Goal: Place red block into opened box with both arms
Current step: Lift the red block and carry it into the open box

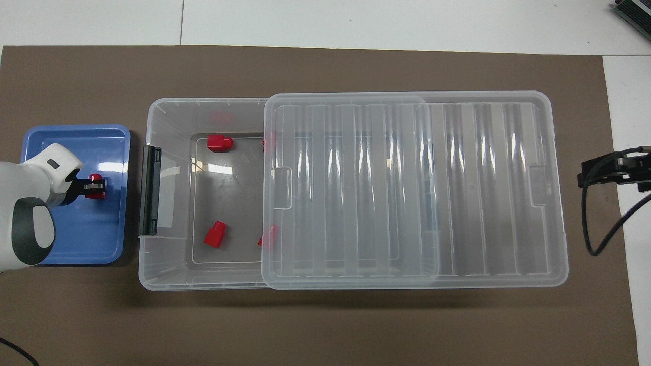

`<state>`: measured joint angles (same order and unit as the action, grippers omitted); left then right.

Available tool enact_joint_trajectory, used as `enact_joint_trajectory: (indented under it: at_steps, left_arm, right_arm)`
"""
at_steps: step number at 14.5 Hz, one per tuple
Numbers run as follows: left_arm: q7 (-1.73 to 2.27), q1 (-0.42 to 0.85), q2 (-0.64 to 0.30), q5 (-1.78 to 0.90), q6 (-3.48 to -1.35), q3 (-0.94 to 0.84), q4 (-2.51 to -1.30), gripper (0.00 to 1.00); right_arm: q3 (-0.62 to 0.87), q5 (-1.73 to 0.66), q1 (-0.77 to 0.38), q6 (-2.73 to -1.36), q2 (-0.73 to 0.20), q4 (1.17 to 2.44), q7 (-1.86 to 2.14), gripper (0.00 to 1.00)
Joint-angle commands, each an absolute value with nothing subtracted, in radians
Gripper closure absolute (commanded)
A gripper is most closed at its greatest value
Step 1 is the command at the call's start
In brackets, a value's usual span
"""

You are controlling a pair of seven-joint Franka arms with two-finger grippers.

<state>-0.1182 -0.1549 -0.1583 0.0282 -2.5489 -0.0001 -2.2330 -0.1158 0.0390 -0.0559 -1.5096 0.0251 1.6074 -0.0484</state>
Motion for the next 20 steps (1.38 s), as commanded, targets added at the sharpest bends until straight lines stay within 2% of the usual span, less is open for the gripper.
enact_joint_trajectory:
  at_steps: [1,7,9,13,17,20]
  left_arm:
    - [-0.101,-0.112,-0.143,0.025,-2.383,0.011,-2.123,1.00]
    - [-0.037,-0.081,-0.094,0.025,-2.088,0.002,-1.952,1.00]
    - [0.042,-0.029,-0.095,0.023,-1.981,0.002,-1.867,1.00]
    - [0.288,0.113,-0.077,0.023,-1.847,0.002,-1.777,1.00]
    - [0.457,0.211,-0.029,-0.003,-1.822,-0.002,-1.770,1.00]
    - [0.517,0.262,-0.012,-0.006,-1.883,-0.002,-1.819,1.00]
  right_arm:
    - [-0.117,0.023,-0.051,-1.522,0.020,1.603,-0.066,0.00]
    - [-0.117,0.023,-0.051,-1.522,0.020,1.606,-0.066,0.00]
    - [-0.117,0.023,-0.051,-1.522,0.020,1.606,-0.066,0.00]
    - [-0.117,0.023,-0.051,-1.522,0.020,1.606,-0.066,0.00]
    - [-0.117,0.023,-0.048,-1.522,0.021,1.608,-0.064,0.00]
    - [-0.117,0.023,-0.046,-1.522,0.021,1.608,-0.064,0.00]
